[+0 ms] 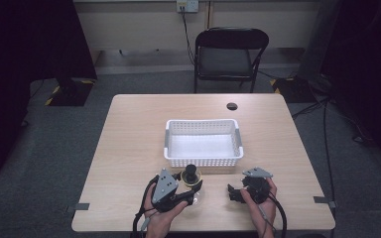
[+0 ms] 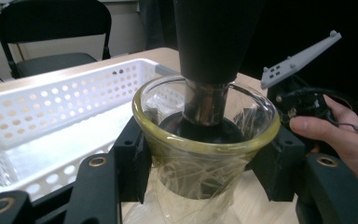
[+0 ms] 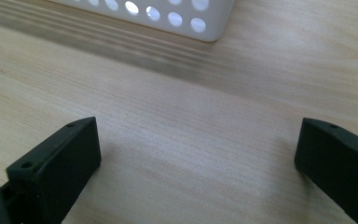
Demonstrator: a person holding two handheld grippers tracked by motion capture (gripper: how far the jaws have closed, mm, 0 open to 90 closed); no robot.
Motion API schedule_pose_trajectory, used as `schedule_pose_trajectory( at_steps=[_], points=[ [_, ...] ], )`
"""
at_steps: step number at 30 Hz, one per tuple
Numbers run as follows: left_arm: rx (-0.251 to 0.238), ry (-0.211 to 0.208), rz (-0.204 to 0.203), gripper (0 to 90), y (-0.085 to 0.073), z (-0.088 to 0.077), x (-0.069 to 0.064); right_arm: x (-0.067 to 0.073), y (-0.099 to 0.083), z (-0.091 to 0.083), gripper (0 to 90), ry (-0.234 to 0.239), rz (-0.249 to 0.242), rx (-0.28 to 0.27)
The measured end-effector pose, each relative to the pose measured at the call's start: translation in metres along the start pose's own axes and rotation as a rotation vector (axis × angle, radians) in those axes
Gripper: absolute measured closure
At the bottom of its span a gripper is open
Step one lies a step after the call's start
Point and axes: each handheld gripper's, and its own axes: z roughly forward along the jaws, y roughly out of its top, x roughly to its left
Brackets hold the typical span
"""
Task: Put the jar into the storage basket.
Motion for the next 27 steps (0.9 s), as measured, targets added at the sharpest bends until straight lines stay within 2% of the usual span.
schedule_pose_trajectory(
  at_steps=[27],
  points=[
    [-0.024, 0.034, 0.016, 44.6, 0.038, 0.008, 0.023, 0.000, 0.000, 0.000, 0.0, 0.000, 0.001, 0.000]
  ],
)
